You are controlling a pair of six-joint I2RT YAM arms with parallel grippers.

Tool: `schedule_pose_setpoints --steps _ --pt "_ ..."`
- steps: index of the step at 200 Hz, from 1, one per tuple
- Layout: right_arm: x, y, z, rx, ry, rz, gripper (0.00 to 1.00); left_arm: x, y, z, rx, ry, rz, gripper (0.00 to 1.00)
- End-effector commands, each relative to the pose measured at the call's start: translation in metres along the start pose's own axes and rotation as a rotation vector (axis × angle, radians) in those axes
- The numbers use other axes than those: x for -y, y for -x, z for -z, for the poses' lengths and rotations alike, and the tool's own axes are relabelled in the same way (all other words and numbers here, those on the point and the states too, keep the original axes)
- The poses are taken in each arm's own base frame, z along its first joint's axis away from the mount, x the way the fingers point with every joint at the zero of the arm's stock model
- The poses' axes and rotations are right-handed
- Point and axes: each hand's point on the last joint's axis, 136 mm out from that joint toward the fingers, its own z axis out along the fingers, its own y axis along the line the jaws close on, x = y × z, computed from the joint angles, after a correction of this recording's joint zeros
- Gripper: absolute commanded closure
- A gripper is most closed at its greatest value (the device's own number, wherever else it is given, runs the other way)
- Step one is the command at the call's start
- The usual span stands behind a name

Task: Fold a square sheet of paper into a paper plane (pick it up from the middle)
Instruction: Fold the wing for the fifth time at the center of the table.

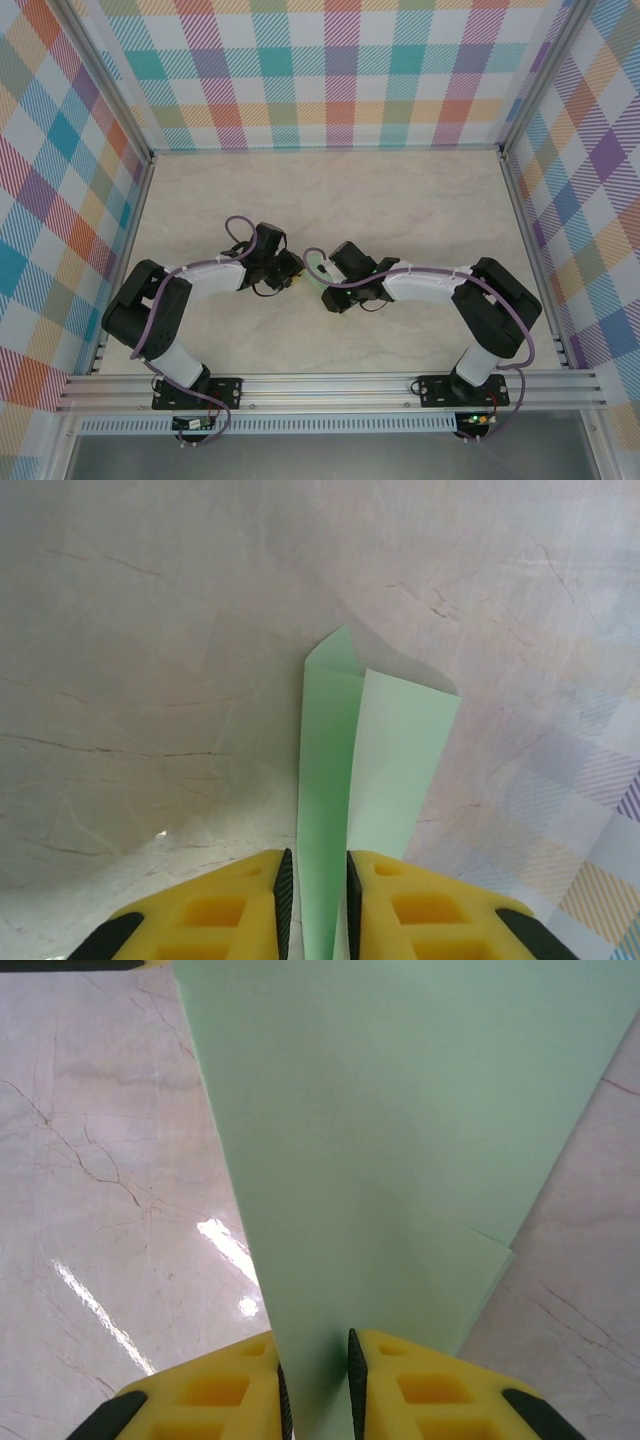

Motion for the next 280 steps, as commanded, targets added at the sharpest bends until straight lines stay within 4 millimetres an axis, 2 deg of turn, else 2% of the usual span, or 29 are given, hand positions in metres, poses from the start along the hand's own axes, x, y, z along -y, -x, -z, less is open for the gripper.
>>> schedule_pose_setpoints --steps 1,28,46,134,154,185,211,258,280 --pt "-0.006 0.001 0.004 0.008 0.021 -0.013 0.77 0.004 0.003 0.002 -0.008 -0.001 -0.002 0.78" --pt "-0.006 -0.001 0.002 -0.002 0.027 -0.023 0.77 0.002 0.003 0.001 -0.009 0.002 -0.001 0.79" --pt "-0.006 0.0 0.002 0.004 0.031 -0.029 0.71 0.003 0.002 0.002 -0.012 0.0 -0.001 0.81" --pt "-0.009 0.001 0.009 0.022 0.044 -0.038 0.7 0.003 0.002 0.001 -0.016 -0.001 0.001 0.88" --pt "-0.01 0.0 0.008 0.024 0.049 -0.044 0.74 0.003 0.002 0.001 -0.012 0.001 0.003 0.89" --pt "-0.011 -0.001 0.005 0.017 0.062 -0.055 0.86 0.004 0.002 0.002 -0.01 -0.005 0.005 0.89" --pt "-0.01 -0.002 0.002 0.014 0.089 -0.07 0.91 0.004 0.004 0.008 0.006 -0.003 -0.004 0.82" --pt "-0.011 -0.003 0.002 0.007 0.161 -0.092 0.92 -0.003 0.012 0.035 0.1 0.039 -0.027 0.55" --pt "-0.011 -0.003 0.003 0.004 0.202 -0.114 0.92 -0.003 0.015 0.048 0.138 0.048 -0.044 0.54"
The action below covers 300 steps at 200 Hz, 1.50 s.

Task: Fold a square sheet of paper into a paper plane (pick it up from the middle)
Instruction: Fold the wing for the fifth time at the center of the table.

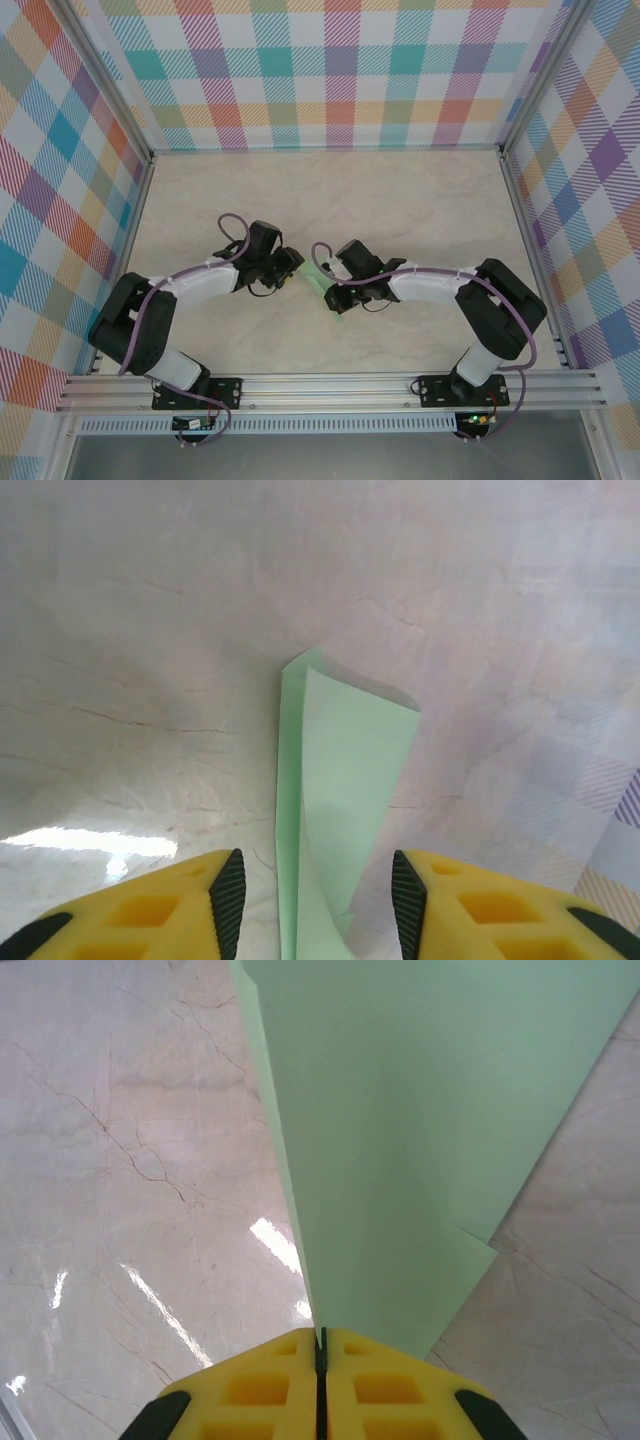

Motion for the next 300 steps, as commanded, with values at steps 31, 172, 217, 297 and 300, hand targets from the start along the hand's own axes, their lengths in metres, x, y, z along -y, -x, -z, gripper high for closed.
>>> schedule_pose_setpoints --steps 31,172,217,297,300 --pt "-0.006 -0.001 -0.002 -0.012 0.148 -0.063 0.92 -0.012 0.013 0.03 0.096 0.06 -0.035 0.51" --pt "0.006 -0.01 -0.012 -0.049 0.191 -0.162 0.9 -0.016 0.005 0.029 0.074 0.049 -0.035 0.49" --pt "0.011 -0.01 -0.01 -0.036 0.258 -0.243 0.9 -0.017 0.002 0.028 0.067 0.047 -0.04 0.51" --pt "0.023 -0.014 -0.009 -0.05 0.32 -0.363 0.91 -0.01 -0.011 0.02 0.039 0.001 -0.081 0.66" --pt "0.023 -0.014 -0.008 -0.051 0.324 -0.367 0.91 -0.009 -0.011 0.02 0.04 -0.002 -0.085 0.66"
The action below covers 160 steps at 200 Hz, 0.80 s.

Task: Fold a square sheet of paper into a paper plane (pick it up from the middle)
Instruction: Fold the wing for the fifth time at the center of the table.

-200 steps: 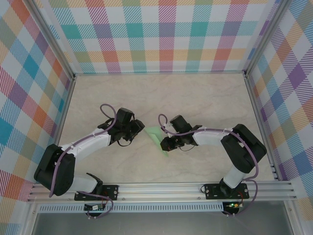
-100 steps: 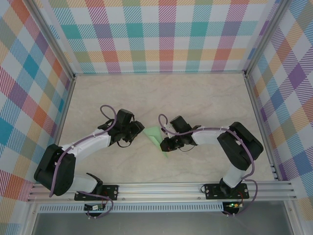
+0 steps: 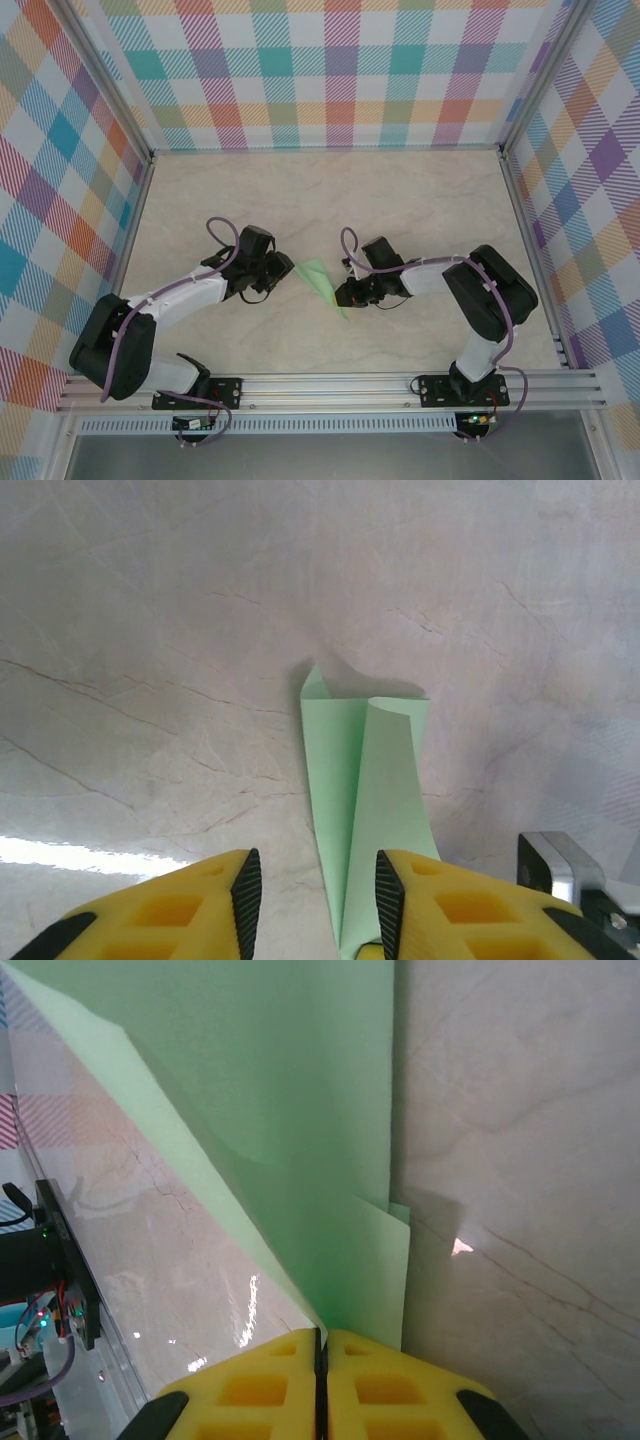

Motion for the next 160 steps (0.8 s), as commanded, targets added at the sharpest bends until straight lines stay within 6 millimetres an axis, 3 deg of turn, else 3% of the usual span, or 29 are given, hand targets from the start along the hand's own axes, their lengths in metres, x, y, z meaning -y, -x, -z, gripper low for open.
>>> schedule_pose_setpoints --steps 1,59,89,160 --pt "0.001 -0.003 -0.001 -0.022 0.043 -0.044 0.91 0.005 -0.007 -0.002 -0.013 -0.037 -0.04 0.67" --pt "0.001 -0.001 0.001 -0.042 0.091 -0.084 0.91 0.017 -0.025 -0.012 -0.053 -0.112 -0.106 0.71" --pt "-0.008 0.003 0.0 -0.066 0.128 -0.085 0.9 0.035 -0.039 -0.017 -0.088 -0.194 -0.157 0.71" --pt "-0.005 0.006 -0.003 -0.08 0.109 -0.125 0.9 0.061 -0.062 -0.032 -0.111 -0.296 -0.224 0.72"
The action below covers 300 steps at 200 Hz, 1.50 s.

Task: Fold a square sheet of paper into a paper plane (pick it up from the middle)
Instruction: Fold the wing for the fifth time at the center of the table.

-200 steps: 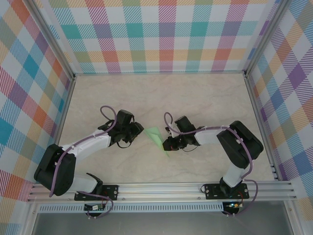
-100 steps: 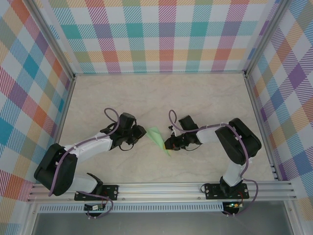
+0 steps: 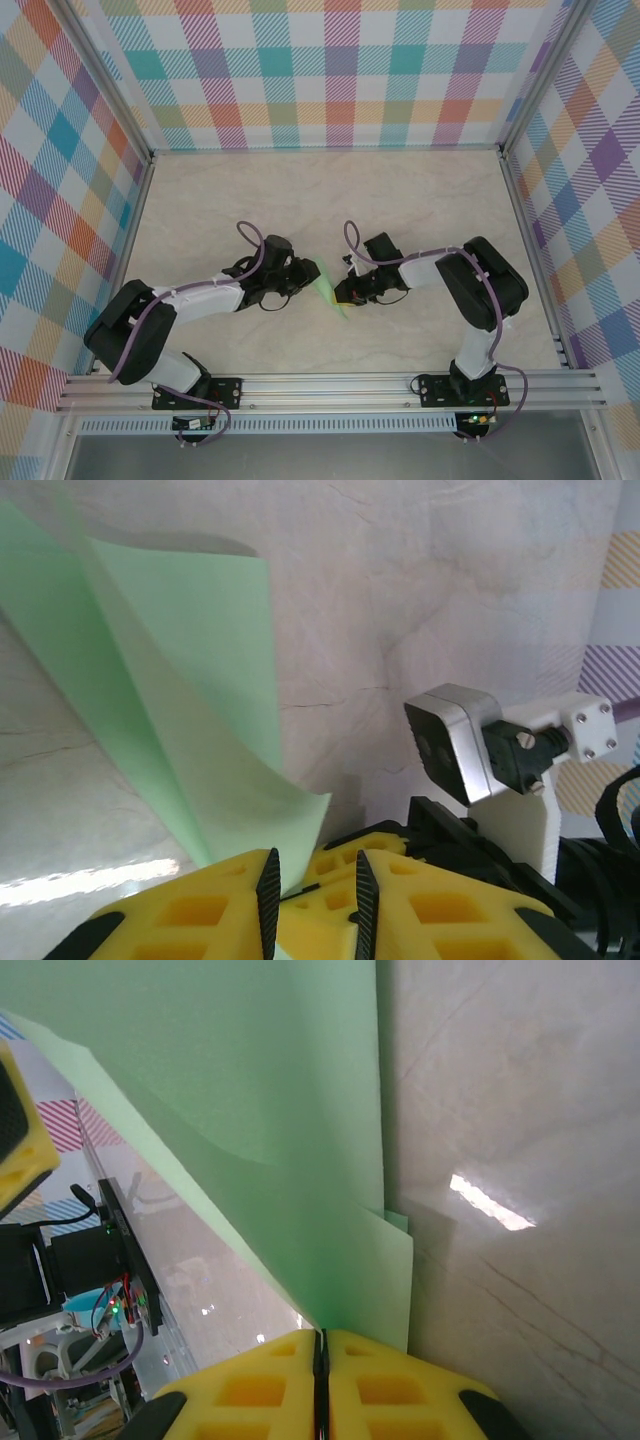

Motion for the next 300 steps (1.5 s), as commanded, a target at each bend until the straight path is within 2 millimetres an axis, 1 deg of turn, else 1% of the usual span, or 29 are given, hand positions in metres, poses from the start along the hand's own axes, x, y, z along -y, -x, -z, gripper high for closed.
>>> schedule_pose_setpoints --steps 1,27,49,76,103,140,167,188,194,218,254,300 --pt "-0.001 0.002 0.0 -0.018 0.012 -0.029 0.9 0.014 -0.004 -0.008 0.001 -0.069 -0.042 0.72" --pt "0.001 0.001 -0.001 -0.022 0.009 -0.037 0.89 0.02 -0.007 -0.018 -0.005 -0.08 -0.059 0.71" --pt "0.001 0.001 -0.002 -0.021 0.006 -0.037 0.89 0.011 -0.008 -0.025 -0.005 -0.056 -0.054 0.71" --pt "0.002 0.002 -0.002 -0.02 0.0 -0.043 0.89 0.006 -0.007 -0.027 0.006 -0.041 -0.062 0.71" --pt "0.003 0.001 -0.002 -0.022 -0.006 -0.048 0.89 0.001 -0.004 -0.029 0.022 -0.021 -0.083 0.71" --pt "0.006 0.001 -0.002 -0.018 -0.013 -0.057 0.89 0.001 -0.001 -0.035 0.031 -0.023 -0.101 0.7" --pt "0.008 0.001 -0.002 -0.018 -0.025 -0.07 0.9 0.009 0.0 -0.03 0.039 -0.057 -0.109 0.68" --pt "0.009 0.0 -0.002 -0.021 -0.03 -0.084 0.91 0.018 0.003 -0.017 0.066 -0.089 -0.116 0.66" --pt "0.011 -0.001 -0.003 -0.026 -0.041 -0.096 0.91 0.018 0.003 -0.013 0.073 -0.092 -0.116 0.65" --pt "0.009 -0.001 -0.004 -0.033 -0.021 -0.11 0.91 0.015 -0.001 -0.004 0.076 -0.095 -0.121 0.64" --pt "0.009 -0.001 -0.004 -0.033 -0.014 -0.135 0.91 0.009 -0.01 -0.009 0.05 -0.095 -0.13 0.64" --pt "0.012 -0.001 -0.006 -0.038 -0.026 -0.148 0.91 0.016 -0.008 -0.021 0.041 -0.125 -0.136 0.65"
